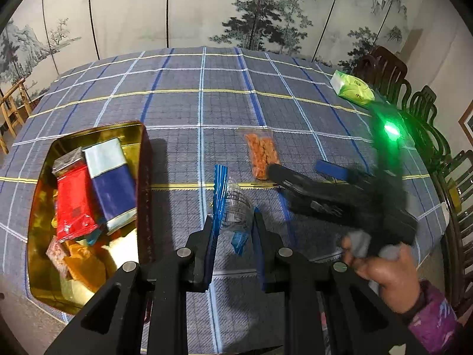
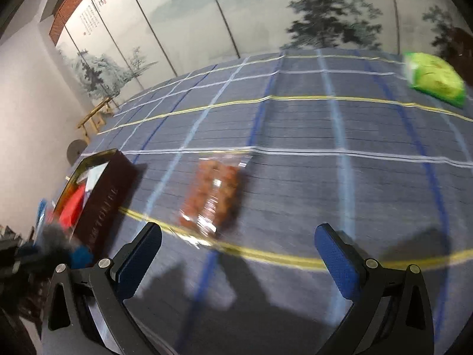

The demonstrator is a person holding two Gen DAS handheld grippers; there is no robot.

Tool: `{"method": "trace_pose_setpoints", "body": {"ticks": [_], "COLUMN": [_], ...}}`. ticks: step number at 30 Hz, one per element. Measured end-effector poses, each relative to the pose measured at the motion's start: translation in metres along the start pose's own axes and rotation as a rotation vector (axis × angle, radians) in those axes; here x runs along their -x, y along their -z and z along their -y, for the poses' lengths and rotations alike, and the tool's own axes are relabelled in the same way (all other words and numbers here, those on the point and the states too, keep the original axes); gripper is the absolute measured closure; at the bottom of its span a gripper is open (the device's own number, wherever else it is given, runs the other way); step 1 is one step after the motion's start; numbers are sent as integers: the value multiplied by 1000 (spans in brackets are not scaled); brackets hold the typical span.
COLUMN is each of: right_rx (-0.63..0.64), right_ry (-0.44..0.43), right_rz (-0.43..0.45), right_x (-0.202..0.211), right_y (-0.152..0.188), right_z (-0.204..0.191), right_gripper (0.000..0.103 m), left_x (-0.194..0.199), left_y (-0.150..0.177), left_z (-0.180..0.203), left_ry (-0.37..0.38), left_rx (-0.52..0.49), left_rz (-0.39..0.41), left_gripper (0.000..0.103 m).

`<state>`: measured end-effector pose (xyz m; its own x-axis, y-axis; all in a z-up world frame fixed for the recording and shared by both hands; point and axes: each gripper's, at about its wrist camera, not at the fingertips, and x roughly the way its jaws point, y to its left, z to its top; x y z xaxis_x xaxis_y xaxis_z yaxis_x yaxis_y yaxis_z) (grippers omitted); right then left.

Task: Organize snacks
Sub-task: 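Grasp the orange nut bag with the right gripper while the left gripper holds the blue-clipped bag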

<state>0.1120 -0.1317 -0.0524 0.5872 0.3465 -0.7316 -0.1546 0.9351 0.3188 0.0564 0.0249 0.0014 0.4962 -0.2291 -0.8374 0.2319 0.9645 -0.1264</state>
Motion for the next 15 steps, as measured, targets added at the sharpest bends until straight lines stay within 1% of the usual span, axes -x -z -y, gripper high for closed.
{"method": "trace_pose_setpoints", "body": {"ticks": [2,4,6,7,8,9,10,11,13,15], "right_rx": [1,11,56,94,120,158,182,202,210,197], "right_ry": [-2,16,53,82,101,128,142,139,115,121], "right_rz": [-11,-32,-35,-41,-41,-44,-48,-53,-61,-53], "right_x": [-13,-26,-35,-38,-39,-39,-39,-37,-31,-20], "right_y": [-6,-9,-12,-12,-11,-10,-8,-6,-3,3], "right_z": [-10,-18,-28,-35,-39,-45,-47,-47,-43,-34], "right_gripper": [1,2,8,19,44,53,58,60,61,62], "left_x": [2,3,4,4,5,6,8,9,13,16], "left_y": [2,4,5,6,6,6,7,7,8,10], "left_z": [-3,-9,-14,-17,-19,-20,-23,-23,-25,-26], "left_ry": [-3,0,-2,-2,-1,0,3,3,5,11], "left_rx": [2,10,19,23,27,31,34,33,33,37], "left_rz": [0,-6,-5,-4,-3,-1,4,6,13,19], "left_gripper": [84,84,84,84,84,84,84,84,84,84]}}
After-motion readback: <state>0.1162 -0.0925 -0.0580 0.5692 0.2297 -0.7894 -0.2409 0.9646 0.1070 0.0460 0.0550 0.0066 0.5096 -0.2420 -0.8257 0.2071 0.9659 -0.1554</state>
